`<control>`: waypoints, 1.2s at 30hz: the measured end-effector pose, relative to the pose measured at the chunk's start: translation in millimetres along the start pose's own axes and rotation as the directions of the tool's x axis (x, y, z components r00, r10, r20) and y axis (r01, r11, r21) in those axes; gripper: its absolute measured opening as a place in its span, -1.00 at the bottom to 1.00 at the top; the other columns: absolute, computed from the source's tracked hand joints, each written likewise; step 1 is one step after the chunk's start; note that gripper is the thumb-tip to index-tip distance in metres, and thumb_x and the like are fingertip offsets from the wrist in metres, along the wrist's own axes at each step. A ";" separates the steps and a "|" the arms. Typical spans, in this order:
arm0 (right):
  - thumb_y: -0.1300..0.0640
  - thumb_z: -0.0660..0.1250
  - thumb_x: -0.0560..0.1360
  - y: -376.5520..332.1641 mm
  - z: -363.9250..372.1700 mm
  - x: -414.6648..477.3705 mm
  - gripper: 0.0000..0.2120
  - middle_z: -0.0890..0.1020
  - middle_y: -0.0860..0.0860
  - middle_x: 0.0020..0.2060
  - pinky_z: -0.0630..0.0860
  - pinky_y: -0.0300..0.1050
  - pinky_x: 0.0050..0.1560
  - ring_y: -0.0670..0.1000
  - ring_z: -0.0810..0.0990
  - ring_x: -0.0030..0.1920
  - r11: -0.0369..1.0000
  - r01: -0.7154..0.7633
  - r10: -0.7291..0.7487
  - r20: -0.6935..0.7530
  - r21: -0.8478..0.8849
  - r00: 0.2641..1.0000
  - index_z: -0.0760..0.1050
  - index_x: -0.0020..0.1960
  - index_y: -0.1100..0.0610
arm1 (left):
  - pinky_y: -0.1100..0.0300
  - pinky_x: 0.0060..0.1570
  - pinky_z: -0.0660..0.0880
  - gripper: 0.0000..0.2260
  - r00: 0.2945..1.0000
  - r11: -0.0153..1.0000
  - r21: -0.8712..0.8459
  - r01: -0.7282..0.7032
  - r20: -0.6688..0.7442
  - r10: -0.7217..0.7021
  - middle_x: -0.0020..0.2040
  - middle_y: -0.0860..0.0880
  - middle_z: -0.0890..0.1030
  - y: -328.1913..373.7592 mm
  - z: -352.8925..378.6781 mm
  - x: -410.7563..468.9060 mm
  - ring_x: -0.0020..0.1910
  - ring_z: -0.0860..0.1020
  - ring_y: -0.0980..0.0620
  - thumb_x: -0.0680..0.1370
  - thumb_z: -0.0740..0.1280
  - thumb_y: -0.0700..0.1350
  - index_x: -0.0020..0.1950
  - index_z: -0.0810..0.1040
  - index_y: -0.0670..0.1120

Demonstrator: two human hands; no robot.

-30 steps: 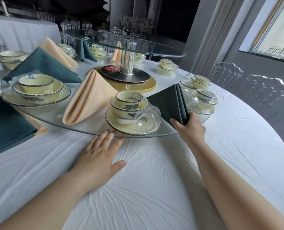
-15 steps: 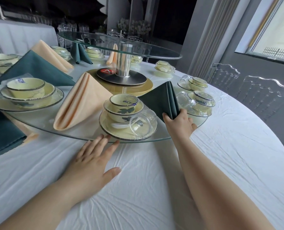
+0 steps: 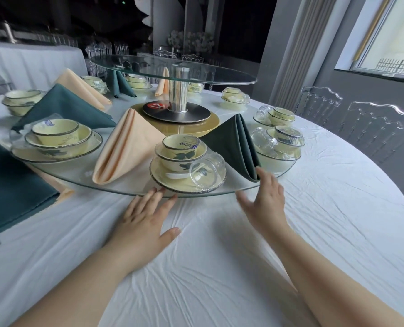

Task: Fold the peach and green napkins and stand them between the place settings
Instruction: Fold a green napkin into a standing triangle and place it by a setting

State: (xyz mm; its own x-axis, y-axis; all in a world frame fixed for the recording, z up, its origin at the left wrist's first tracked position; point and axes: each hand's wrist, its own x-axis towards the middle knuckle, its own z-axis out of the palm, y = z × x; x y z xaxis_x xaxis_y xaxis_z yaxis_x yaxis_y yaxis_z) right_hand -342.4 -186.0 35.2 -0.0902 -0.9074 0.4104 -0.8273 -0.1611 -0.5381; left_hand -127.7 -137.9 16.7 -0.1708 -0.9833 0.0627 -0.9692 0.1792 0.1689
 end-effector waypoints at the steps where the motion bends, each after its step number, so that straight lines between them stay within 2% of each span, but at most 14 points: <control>1: 0.01 0.27 0.45 -3.7 -5.2 -19.9 -0.39 0.26 0.04 0.38 0.02 -0.22 0.32 0.06 0.18 0.38 0.995 0.103 -0.103 0.063 -0.003 0.993 0.15 0.42 0.14 | 0.23 0.36 -0.32 -0.08 1.000 1.000 0.004 0.004 0.000 -0.004 0.51 0.03 -0.23 0.4 0.2 -0.9 0.48 -0.27 0.10 0.07 -0.44 0.31 0.47 -0.25 0.16; 3: -0.23 0.10 0.34 -6.6 -10.7 -53.4 -0.29 0.25 -0.02 0.38 0.01 -0.33 0.28 -0.01 0.18 0.38 0.976 0.211 -0.195 0.225 -0.047 0.955 0.19 0.40 0.09 | 0.24 0.35 -0.33 -0.11 1.000 1.000 0.018 0.004 -0.011 -0.004 0.52 0.02 -0.21 1.5 1.1 -3.0 0.48 -0.25 0.10 0.14 -0.41 0.33 0.48 -0.22 0.14; 5: -0.32 -0.08 0.24 -3.0 -9.2 -70.9 -0.20 0.24 -0.07 0.38 0.01 -0.34 0.31 -0.05 0.16 0.40 0.966 0.222 -0.164 0.346 -0.133 0.924 0.20 0.39 0.03 | 0.23 0.36 -0.33 -0.26 0.999 0.999 0.038 0.019 -0.040 -0.018 0.52 0.02 -0.18 2.7 2.1 -4.5 0.48 -0.23 0.10 0.34 -0.29 0.33 0.49 -0.16 0.11; 8: -0.23 0.04 0.46 -2.0 -7.6 -73.0 -0.47 0.32 -0.09 0.33 0.07 -0.30 0.32 -0.04 0.21 0.37 0.959 0.226 -0.153 0.360 -0.172 0.920 0.30 0.32 0.02 | 0.21 0.39 -0.27 -0.51 0.997 0.995 0.082 0.047 -0.070 -0.041 0.53 0.01 -0.15 7.6 -2.4 -8.8 0.49 -0.20 0.10 0.60 -0.09 0.17 0.50 -0.04 0.05; 10: -0.18 0.05 0.48 -3.1 -6.9 -73.0 -0.55 0.37 -0.09 0.29 0.11 -0.29 0.30 -0.02 0.25 0.33 0.949 0.262 -0.188 0.348 -0.177 0.918 0.37 0.25 0.03 | 0.26 0.38 -0.17 -0.52 0.993 0.998 0.046 0.053 -0.105 -0.048 0.53 0.04 -0.06 7.2 -8.1 -17.7 0.49 -0.11 0.12 0.59 -0.13 0.16 0.48 0.09 0.04; 12: -0.19 0.02 0.41 -4.1 -6.4 -74.5 -0.50 0.41 -0.08 0.25 0.14 -0.28 0.28 -0.01 0.29 0.31 0.944 0.279 -0.207 0.342 -0.178 0.917 0.40 0.21 0.05 | 0.32 0.32 0.00 -0.43 0.987 0.998 -0.050 0.041 -0.154 -0.048 0.48 0.05 0.18 -4.1 -17.0 -34.4 0.45 0.12 0.13 0.50 -0.16 0.20 0.42 0.28 0.03; 14: -0.13 0.12 0.50 -4.8 -7.3 -75.6 -0.61 0.42 -0.06 0.26 0.15 -0.26 0.28 0.00 0.29 0.31 0.947 0.271 -0.203 0.332 -0.174 0.921 0.41 0.21 0.06 | 0.32 0.23 0.15 -0.34 0.970 0.993 -0.111 0.048 -0.234 -0.073 0.36 0.05 0.40 -26.0 -29.0 -57.9 0.35 0.31 0.10 0.41 -0.14 0.25 0.30 0.45 -0.01; 16: -0.03 0.19 0.53 -4.4 -8.1 -76.2 -0.69 0.42 -0.05 0.27 0.15 -0.25 0.28 0.02 0.29 0.32 0.946 0.278 -0.218 0.306 -0.168 0.927 0.41 0.22 0.07 | 0.29 0.24 0.16 -0.46 0.935 0.982 -0.095 0.161 -0.303 -0.183 0.35 0.07 0.40 -58.5 -38.6 -81.1 0.35 0.31 0.07 0.49 -0.05 0.20 0.28 0.48 -0.02; 18: 0.00 0.20 0.53 -4.4 -7.7 -76.3 -0.70 0.42 -0.03 0.27 0.14 -0.26 0.26 0.03 0.29 0.32 0.941 0.288 -0.228 0.297 -0.177 0.927 0.41 0.22 0.08 | 0.20 0.30 0.13 -0.63 0.876 0.928 -0.087 0.363 -0.307 -0.371 0.43 0.05 0.28 -94.7 -45.9 -103.1 0.40 0.24 0.02 0.60 0.09 0.06 0.37 0.37 -0.02; 21: 0.02 0.21 0.53 -5.5 -6.8 -76.9 -0.70 0.42 -0.02 0.27 0.13 -0.26 0.24 0.04 0.30 0.32 0.941 0.280 -0.216 0.299 -0.190 0.929 0.41 0.22 0.09 | 0.06 0.35 0.14 -0.48 0.747 0.767 -0.103 0.633 -0.179 -0.640 0.51 -0.03 0.10 -134.2 -50.2 -130.3 0.45 0.13 -0.08 0.57 0.15 0.10 0.48 0.14 -0.05; 23: 0.02 0.22 0.52 -5.6 -6.3 -76.7 -0.70 0.44 -0.01 0.27 0.14 -0.25 0.24 0.05 0.31 0.32 0.942 0.272 -0.208 0.296 -0.196 0.932 0.42 0.21 0.09 | 0.04 0.35 0.17 -0.45 0.701 0.711 -0.133 0.690 -0.123 -0.703 0.50 -0.03 0.11 -149.8 -48.3 -137.9 0.45 0.15 -0.10 0.57 0.15 0.13 0.49 0.14 -0.05; 30: 0.03 0.25 0.51 -6.8 -6.6 -78.0 -0.69 0.46 0.01 0.26 0.16 -0.22 0.25 0.07 0.33 0.31 0.950 0.240 -0.175 0.293 -0.201 0.940 0.44 0.21 0.12 | 0.12 0.05 0.37 -0.74 0.699 0.759 -0.226 0.611 -0.296 -0.651 0.27 0.03 0.52 -164.8 -48.5 -142.8 0.24 0.43 -0.11 0.56 0.23 0.02 0.17 0.57 -0.02; 34: 0.05 0.27 0.50 -7.2 -7.5 -78.4 -0.69 0.47 0.03 0.24 0.19 -0.18 0.25 0.10 0.35 0.29 0.956 0.222 -0.161 0.291 -0.190 0.943 0.45 0.20 0.14 | 0.12 -0.05 0.36 -0.79 0.688 0.754 -0.227 0.616 -0.312 -0.655 0.16 -0.01 0.59 -166.0 -56.9 -146.6 0.17 0.47 -0.14 0.57 0.23 -0.02 0.06 0.63 -0.03; 36: 0.06 0.29 0.49 -7.1 -7.4 -78.3 -0.70 0.48 0.05 0.23 0.20 -0.17 0.25 0.11 0.36 0.29 0.961 0.215 -0.159 0.283 -0.177 0.946 0.47 0.19 0.15 | 0.12 -0.06 0.36 -0.79 0.703 0.783 -0.274 0.558 -0.347 -0.622 0.11 -0.05 0.61 -163.2 -65.2 -145.4 0.14 0.48 -0.15 0.57 0.24 -0.04 0.02 0.64 -0.06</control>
State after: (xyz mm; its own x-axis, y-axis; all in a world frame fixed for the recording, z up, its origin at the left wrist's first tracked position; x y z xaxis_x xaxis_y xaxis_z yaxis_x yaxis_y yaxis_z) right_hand -333.6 -111.0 12.4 0.2031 -0.9424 0.2658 -0.9121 -0.2808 -0.2986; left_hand 66.9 -22.0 44.1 0.5438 -0.7911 0.2800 -0.8060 -0.3994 0.4369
